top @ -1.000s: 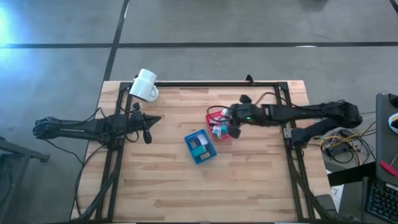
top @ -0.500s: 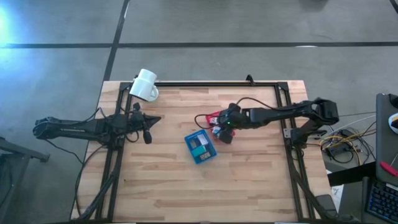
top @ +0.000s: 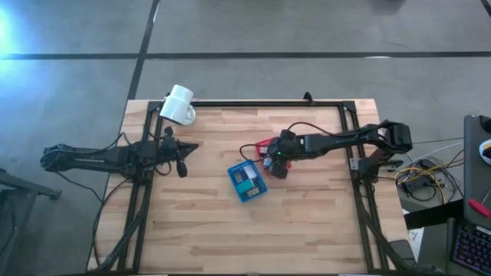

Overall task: Pick & Place Office items
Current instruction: Put the black charger adapter into the red bin, then return to Home Position

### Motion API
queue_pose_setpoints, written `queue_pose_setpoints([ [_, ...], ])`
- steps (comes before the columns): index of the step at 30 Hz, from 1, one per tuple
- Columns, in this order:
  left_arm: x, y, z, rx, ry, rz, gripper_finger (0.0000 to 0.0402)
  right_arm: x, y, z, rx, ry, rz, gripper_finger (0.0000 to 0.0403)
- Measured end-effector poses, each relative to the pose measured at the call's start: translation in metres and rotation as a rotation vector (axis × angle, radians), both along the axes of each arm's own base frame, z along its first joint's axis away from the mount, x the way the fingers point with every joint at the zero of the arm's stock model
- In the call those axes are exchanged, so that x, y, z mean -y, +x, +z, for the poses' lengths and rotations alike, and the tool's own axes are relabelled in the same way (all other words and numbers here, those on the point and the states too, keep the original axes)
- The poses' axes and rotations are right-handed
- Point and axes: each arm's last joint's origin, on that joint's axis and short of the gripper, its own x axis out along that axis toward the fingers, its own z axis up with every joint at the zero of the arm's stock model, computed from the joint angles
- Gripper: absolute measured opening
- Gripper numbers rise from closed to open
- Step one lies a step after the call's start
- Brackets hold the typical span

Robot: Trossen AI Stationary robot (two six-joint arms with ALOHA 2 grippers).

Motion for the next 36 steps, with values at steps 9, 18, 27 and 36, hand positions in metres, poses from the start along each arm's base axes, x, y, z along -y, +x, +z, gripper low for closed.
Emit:
queue_pose_setpoints([
  [9,0.0,0.0,0.0,-0.002,0.003,-0.001,0.0012,-0.002,-0.01,0.021,0.033,0.0,0.011,0.0206],
  [18,0.0,-0.002,0.002,-0.019,0.084,-0.021,0.0012,-0.021,-0.037,0.072,0.298,-0.03,0.151,0.0205],
  [27,0.003,-0.003,0.011,0.062,0.13,-0.134,0.0011,-0.039,-0.084,0.109,0.783,-0.08,0.362,0.0151],
  [36,0.006,-0.013,0.049,0.102,0.164,-0.253,0.0004,-0.041,-0.135,0.108,0.913,-0.104,0.439,0.0059],
])
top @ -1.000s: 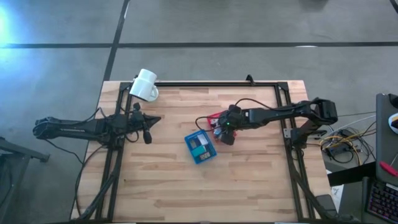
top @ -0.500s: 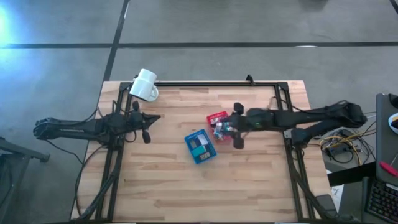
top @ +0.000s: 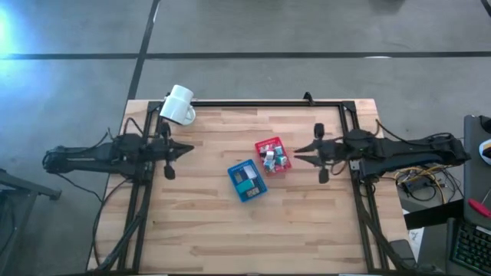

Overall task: Pick & Place Office items
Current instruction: Return to Home Position

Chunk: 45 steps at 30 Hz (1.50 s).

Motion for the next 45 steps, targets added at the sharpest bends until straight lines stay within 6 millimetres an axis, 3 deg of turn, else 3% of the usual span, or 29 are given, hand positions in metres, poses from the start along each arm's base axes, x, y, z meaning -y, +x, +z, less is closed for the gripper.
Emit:
queue_pose_setpoints([
  [7,0.0,-0.014,0.019,0.045,0.123,-0.011,0.0002,-0.002,-0.032,-0.022,0.1,-0.011,0.048,0.0011],
  [12,0.0,-0.016,0.013,0.089,0.125,-0.01,0.0002,-0.002,-0.048,-0.042,0.188,0.015,0.073,0.0008],
  [17,0.001,-0.015,-0.001,0.114,0.11,-0.063,0.0002,-0.003,-0.059,-0.066,0.243,0.044,0.099,0.0008],
  [21,0.003,-0.016,-0.014,0.199,0.102,-0.116,0.0001,-0.003,-0.065,-0.076,0.274,0.081,0.101,0.0008],
  [31,0.003,-0.016,-0.06,0.155,0.084,-0.123,0.0001,-0.003,-0.071,-0.094,0.296,0.09,0.098,0.0008],
  [39,0.003,-0.016,-0.083,0.143,0.084,-0.102,0.0001,-0.001,-0.071,-0.095,0.289,0.109,0.04,0.0008],
  [45,0.002,-0.016,-0.085,0.131,0.06,-0.099,0.0001,0.001,-0.073,-0.098,0.273,0.099,0.001,0.0008],
])
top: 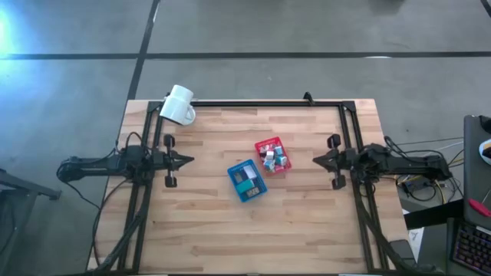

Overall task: Pick & Place Office items
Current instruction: Return to Home Position

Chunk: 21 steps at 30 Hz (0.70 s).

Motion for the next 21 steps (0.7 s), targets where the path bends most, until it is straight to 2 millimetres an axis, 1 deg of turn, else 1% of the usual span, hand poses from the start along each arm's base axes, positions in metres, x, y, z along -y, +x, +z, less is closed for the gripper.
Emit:
queue_pose_setpoints([
  [8,0.0,0.0001,-0.0015,-0.016,0.012,0.0,0.0002,0.0005,-0.0036,-0.0028,-0.018,0.014,-0.014,0.0008],
  [21,0.0,0.0001,-0.0016,-0.018,0.013,-0.001,0.0006,0.0006,-0.0032,-0.0056,-0.047,0.019,-0.018,0.0008],
])
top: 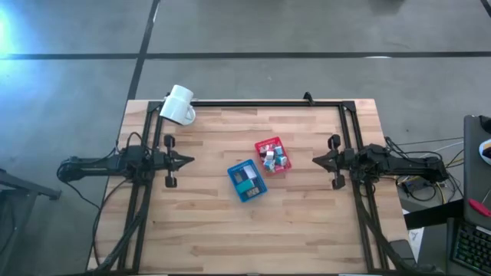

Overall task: Pick & Place Office items
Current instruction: Return to Home Position

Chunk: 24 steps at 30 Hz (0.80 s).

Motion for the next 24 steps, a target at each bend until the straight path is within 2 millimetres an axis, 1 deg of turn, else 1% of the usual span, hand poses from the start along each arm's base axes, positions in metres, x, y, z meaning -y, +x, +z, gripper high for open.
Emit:
queue_pose_setpoints([
  [7,-0.0023,-0.0003,0.0011,0.011,0.007,0.08,0.0007,0.0,0.0,0.0,0.0,-0.03,-0.003,0.0008],
  [13,-0.0025,-0.0004,0.0013,0.007,0.049,0.09,0.0008,0.0,0.0,0.0,0.0,-0.03,-0.003,0.0008],
  [18,-0.0025,-0.0004,0.001,0.013,-0.02,0.087,0.0009,0.0,0.0,0.0,0.0,-0.03,-0.003,0.0008],
  [24,-0.0025,-0.0003,0.0009,0.012,-0.023,0.087,0.0011,0.0,0.0,0.0,-0.001,-0.03,-0.002,0.0008],
])
